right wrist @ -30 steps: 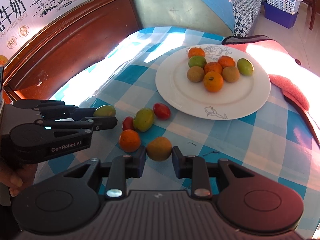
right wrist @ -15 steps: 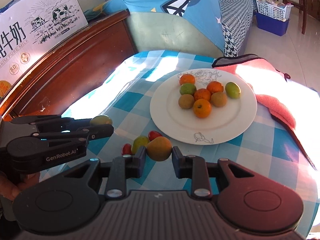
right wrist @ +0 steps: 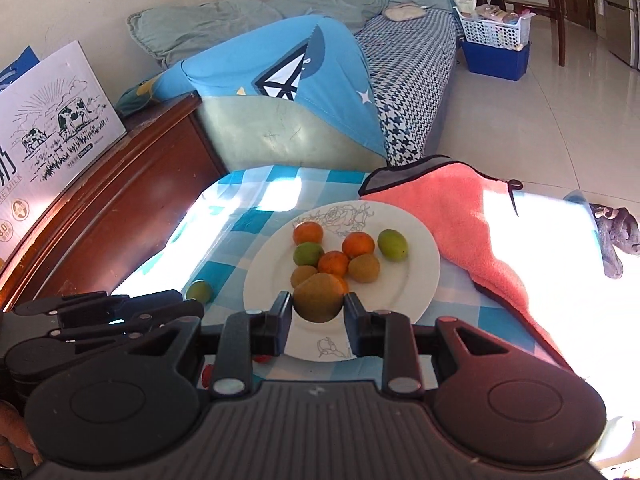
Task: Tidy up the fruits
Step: 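Carry both fruits to the plate and open the left tool on it, then hold the fruit over the plate with the right tool while the left tool withdraws, then grasp the yellow-green fruit by the headboard with the left tool while the right tool holds its fruit, then carry both fruits onto the plate and open both tools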
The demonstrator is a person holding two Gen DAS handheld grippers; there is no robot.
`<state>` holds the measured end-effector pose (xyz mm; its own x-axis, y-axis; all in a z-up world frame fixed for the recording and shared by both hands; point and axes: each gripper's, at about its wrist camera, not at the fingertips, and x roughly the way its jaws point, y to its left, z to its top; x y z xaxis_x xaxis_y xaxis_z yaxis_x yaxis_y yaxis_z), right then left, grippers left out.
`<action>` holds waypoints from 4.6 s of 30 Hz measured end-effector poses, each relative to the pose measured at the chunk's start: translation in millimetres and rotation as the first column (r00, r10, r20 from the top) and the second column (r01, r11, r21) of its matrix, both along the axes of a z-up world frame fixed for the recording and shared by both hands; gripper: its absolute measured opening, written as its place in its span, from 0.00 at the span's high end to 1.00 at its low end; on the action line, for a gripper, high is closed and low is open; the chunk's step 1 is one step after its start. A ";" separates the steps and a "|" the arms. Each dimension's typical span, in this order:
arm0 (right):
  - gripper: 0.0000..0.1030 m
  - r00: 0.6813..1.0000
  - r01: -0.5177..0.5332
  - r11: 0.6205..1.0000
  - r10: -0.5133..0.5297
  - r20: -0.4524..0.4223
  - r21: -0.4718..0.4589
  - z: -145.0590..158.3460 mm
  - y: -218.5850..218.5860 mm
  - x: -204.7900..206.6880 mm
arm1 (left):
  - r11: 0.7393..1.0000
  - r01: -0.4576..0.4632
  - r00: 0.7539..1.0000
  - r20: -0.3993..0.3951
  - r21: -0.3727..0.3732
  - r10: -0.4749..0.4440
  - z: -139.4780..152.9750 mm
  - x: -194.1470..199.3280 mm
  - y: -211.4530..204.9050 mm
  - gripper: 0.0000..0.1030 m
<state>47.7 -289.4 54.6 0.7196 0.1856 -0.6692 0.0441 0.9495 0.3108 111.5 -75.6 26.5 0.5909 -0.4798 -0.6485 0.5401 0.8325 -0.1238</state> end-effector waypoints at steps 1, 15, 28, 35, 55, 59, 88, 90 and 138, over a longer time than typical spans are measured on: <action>0.72 1.000 0.007 1.000 -0.007 -0.009 0.000 -1.8 -2.0 2.2 | 1.000 0.002 1.000 -0.007 0.002 -0.002 -1.6 2.9 -0.9 0.77; 0.72 0.997 0.020 0.999 -0.017 -0.073 0.043 -15.0 -5.2 8.2 | 0.980 -0.195 0.972 -0.127 0.028 0.197 -24.6 33.1 53.1 0.75; 0.72 0.996 0.006 0.999 -0.002 -0.085 0.040 -17.6 4.3 11.7 | 0.899 -0.420 0.907 0.014 0.121 0.421 -40.2 53.3 62.9 0.70; 0.72 0.995 -0.007 0.999 0.011 -0.103 0.034 -23.1 8.2 13.7 | 0.830 -0.530 0.847 0.061 0.174 0.528 -60.9 81.7 48.1 0.63; 0.72 0.989 -0.002 0.999 0.009 -0.148 0.048 -39.7 7.4 22.0 | 0.591 -0.786 0.617 0.205 0.178 0.759 -71.6 153.9 18.6 0.30; 0.72 0.986 0.006 0.999 0.003 -0.167 0.051 -44.8 5.7 22.7 | 0.568 -0.802 0.596 0.194 0.185 0.779 -75.3 175.0 11.5 0.30; 0.72 0.984 0.000 0.998 0.013 -0.180 0.069 -54.8 9.2 31.1 | 0.431 -0.893 0.444 0.101 0.126 0.890 -99.3 231.2 24.0 0.55; 0.72 0.984 -0.001 0.998 0.014 -0.178 0.069 -54.8 9.5 31.1 | 0.417 -0.900 0.430 0.100 0.126 0.897 -100.1 233.4 24.5 0.54; 0.72 0.985 0.140 0.987 -0.130 -0.117 0.082 -35.9 -21.1 56.0 | 0.986 -0.160 0.980 -0.129 -0.051 0.153 -10.9 38.3 -29.5 0.71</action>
<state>103.7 -310.5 18.7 0.6645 0.1544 -0.7312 0.2092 0.9009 0.3803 149.8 -105.0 15.6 0.5782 -0.4282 -0.6945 0.3807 0.8944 -0.2346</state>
